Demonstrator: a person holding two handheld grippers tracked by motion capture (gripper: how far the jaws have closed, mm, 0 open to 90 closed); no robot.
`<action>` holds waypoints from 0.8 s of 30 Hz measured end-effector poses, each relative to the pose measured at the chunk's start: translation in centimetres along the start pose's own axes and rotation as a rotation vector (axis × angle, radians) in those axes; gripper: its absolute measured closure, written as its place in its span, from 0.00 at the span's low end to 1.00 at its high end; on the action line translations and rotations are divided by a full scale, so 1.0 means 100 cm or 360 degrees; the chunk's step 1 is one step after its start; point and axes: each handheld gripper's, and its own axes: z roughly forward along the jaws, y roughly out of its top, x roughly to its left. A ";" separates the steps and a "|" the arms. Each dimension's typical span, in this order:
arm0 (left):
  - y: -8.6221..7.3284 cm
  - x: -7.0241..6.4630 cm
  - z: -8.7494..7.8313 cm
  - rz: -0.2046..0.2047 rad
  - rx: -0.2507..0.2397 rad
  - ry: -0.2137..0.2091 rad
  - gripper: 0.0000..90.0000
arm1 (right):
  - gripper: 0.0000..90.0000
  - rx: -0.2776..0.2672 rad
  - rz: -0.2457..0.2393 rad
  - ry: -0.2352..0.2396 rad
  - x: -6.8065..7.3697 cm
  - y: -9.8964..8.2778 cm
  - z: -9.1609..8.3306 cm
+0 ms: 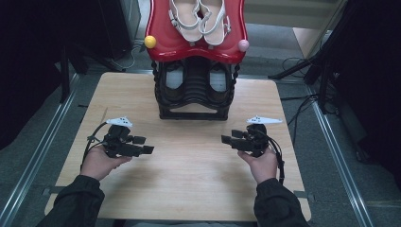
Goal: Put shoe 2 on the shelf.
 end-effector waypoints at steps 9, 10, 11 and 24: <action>0.000 -0.001 0.001 0.0005 0.0002 -0.0008 0.41 | 0.46 0.0006 0.0017 -0.0003 -0.002 -0.002 0.002; 0.000 0.000 0.001 0.0004 0.0002 -0.0009 0.41 | 0.46 0.0005 0.0023 -0.0006 -0.002 -0.002 0.001; 0.000 0.000 0.000 0.0003 0.0001 -0.0008 0.41 | 0.46 0.0002 0.0025 -0.0006 -0.003 -0.002 0.001; 0.000 -0.002 0.003 0.0012 0.0017 0.0001 0.40 | 0.45 0.0036 0.0025 0.0008 -0.001 -0.005 0.006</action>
